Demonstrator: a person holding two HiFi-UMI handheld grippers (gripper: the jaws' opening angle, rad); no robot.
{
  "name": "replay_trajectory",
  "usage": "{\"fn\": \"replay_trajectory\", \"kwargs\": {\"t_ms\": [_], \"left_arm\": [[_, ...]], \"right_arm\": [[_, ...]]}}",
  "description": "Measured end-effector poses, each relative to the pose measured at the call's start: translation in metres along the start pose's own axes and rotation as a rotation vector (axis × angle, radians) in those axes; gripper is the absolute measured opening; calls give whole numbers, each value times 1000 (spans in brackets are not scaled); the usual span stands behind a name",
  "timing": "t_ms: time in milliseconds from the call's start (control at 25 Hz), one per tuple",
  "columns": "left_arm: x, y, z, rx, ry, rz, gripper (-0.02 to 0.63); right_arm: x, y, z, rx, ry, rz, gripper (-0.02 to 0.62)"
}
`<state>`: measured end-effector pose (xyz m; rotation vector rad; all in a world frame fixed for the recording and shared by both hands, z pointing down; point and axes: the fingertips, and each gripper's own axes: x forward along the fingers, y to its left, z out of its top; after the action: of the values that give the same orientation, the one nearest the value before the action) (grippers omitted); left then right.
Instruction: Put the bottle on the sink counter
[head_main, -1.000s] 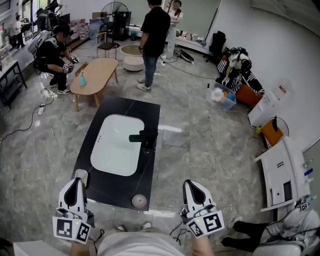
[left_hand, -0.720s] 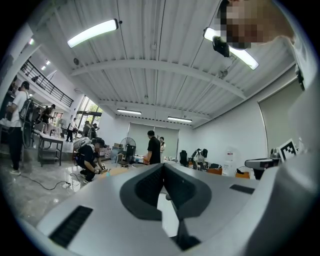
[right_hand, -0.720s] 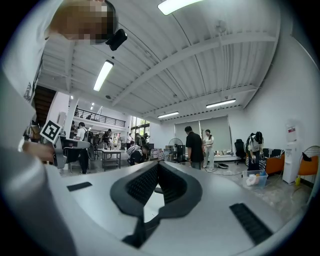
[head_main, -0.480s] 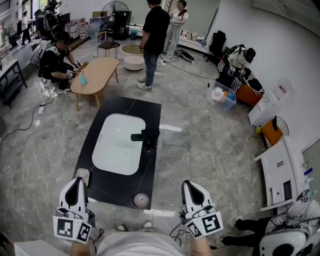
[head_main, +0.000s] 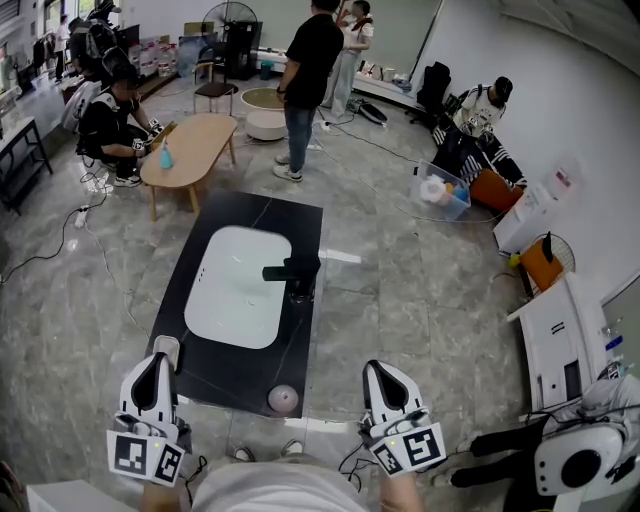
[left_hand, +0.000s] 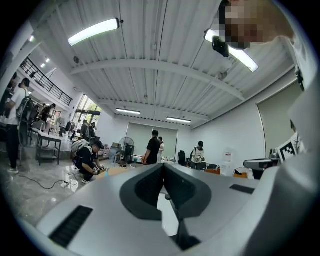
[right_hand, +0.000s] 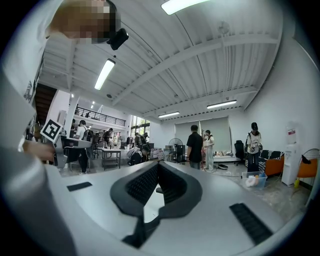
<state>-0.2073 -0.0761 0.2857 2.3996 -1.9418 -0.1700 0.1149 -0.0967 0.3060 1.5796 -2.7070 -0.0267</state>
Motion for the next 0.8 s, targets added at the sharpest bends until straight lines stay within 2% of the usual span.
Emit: {"fn": "replay_trajectory", "kwargs": {"t_ms": [800], "left_arm": [[-1,1,0,-11,4,-25,14]], "right_arm": [[-4,9,3,-26,15,-9,11]]}}
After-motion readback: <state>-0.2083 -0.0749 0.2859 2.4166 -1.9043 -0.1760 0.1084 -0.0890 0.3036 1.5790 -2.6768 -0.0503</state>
